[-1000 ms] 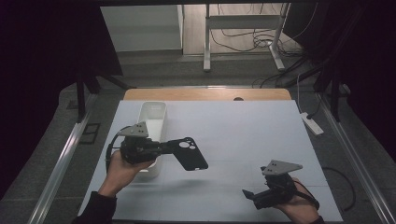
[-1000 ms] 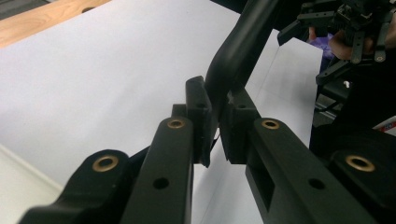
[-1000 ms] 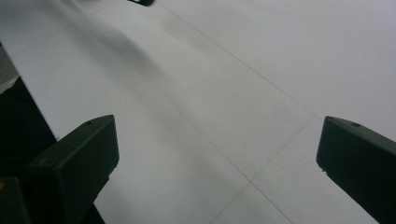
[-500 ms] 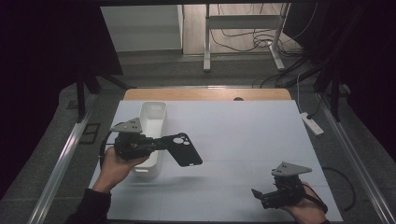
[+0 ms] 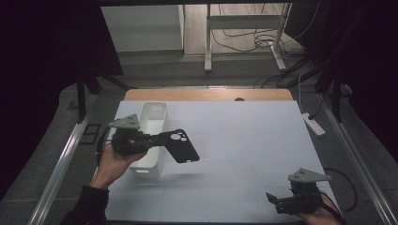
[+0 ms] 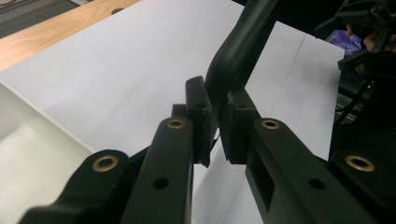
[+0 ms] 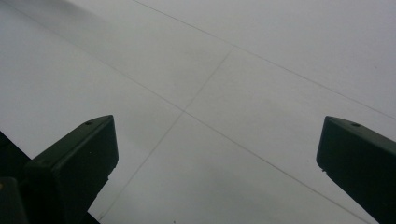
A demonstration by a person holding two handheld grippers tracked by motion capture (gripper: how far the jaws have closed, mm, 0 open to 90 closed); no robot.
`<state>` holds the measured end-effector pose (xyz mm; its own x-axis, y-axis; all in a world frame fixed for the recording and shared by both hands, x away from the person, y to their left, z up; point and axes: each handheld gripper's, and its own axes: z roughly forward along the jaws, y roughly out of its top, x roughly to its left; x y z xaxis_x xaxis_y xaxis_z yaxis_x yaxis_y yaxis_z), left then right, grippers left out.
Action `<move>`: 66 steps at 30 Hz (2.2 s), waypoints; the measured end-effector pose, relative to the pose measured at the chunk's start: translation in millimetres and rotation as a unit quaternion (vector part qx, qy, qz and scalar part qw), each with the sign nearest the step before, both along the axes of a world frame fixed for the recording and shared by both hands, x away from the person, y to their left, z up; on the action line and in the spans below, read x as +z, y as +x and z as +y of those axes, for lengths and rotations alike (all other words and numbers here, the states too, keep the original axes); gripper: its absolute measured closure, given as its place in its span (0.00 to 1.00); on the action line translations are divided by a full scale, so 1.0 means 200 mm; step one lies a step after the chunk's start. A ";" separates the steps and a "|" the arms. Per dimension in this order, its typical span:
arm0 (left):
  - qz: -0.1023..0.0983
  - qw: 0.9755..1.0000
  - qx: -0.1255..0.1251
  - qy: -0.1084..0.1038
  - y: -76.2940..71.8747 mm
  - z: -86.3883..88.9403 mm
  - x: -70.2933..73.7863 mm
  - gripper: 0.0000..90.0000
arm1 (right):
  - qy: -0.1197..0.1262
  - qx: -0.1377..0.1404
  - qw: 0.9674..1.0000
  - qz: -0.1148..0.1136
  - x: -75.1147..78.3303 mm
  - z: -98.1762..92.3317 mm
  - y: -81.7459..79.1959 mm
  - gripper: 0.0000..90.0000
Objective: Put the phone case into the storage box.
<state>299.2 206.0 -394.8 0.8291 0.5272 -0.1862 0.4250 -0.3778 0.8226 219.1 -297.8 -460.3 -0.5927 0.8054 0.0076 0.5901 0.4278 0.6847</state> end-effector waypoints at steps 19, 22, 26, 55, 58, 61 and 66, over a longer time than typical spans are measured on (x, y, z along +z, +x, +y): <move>-0.010 1.000 0.012 0.014 0.08 0.10 0.10 0.92 | 0.008 -0.012 1.000 0.003 0.01 -0.04 -0.02 0.00; -0.010 1.000 0.013 0.020 0.09 0.11 0.12 0.92 | 0.009 -0.013 1.000 0.003 0.01 -0.04 -0.02 0.00; -0.010 1.000 0.017 0.023 0.10 0.13 0.14 0.92 | 0.007 -0.011 1.000 0.006 0.00 -0.04 -0.02 0.00; -0.020 0.995 0.073 0.065 0.18 0.35 0.29 0.92 | 0.007 -0.013 1.000 0.014 0.00 -0.04 -0.01 0.00; -0.019 0.994 0.080 0.069 0.19 0.37 0.29 0.92 | 0.008 -0.012 1.000 0.014 0.00 -0.04 -0.01 0.00; -0.019 0.993 0.087 0.072 0.20 0.40 0.27 0.92 | 0.008 -0.011 1.000 0.015 0.00 -0.04 -0.01 0.00; -0.016 0.993 0.093 0.076 0.22 0.43 0.25 0.92 | 0.010 -0.012 1.000 0.015 0.00 -0.04 -0.01 0.00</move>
<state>344.0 291.3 -345.4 0.7187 0.6921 -0.0675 0.4739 -0.4165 0.7759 217.1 -305.9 -460.1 -0.5726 0.8187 0.0418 0.6203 0.3994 0.6751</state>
